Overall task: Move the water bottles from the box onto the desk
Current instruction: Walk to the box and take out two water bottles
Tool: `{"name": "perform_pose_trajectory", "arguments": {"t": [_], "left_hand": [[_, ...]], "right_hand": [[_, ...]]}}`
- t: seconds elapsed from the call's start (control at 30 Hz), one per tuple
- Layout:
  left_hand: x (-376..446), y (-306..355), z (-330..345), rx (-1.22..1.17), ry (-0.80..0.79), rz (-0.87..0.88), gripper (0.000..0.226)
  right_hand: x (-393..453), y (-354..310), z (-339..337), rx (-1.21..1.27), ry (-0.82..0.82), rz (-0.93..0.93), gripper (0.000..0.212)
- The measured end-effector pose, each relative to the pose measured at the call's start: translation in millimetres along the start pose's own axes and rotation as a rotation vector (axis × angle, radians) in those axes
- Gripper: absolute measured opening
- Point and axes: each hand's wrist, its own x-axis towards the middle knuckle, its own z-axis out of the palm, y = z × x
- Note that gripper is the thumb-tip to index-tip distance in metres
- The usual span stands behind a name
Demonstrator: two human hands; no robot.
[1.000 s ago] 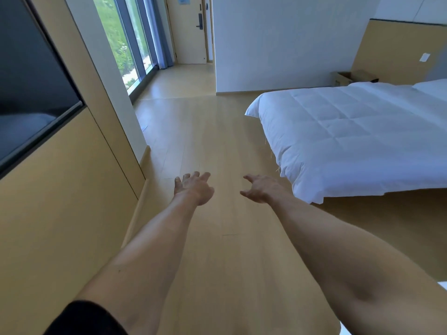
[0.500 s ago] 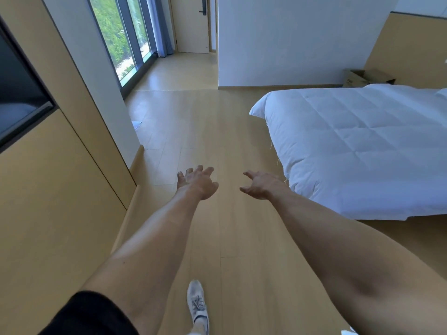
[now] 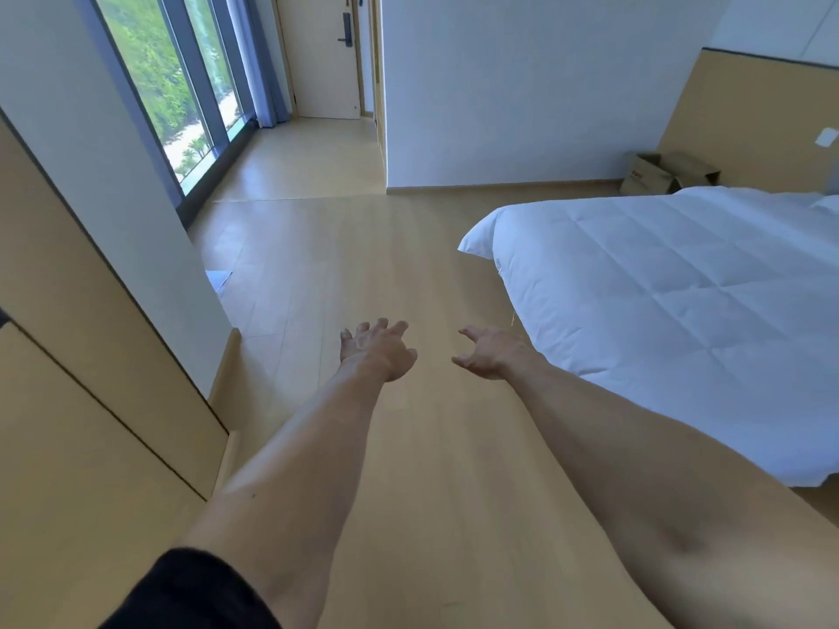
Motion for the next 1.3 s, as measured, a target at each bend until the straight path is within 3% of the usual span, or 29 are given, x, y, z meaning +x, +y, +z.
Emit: {"name": "perform_pose_trajectory", "arguments": {"t": [0.5, 0.93, 1.3], "left_hand": [[253, -31, -39, 0.028, -0.015, 0.004, 0.059], [498, -24, -118, 0.016, 0.019, -0.029, 0.059], [701, -67, -160, -0.007, 0.032, -0.007, 0.059]], "right_hand": [[248, -17, -58, 0.028, -0.011, 0.004, 0.063], [497, -7, -154, 0.01, -0.033, -0.035, 0.064], [691, -39, -196, -0.004, -0.016, -0.028, 0.065]]}}
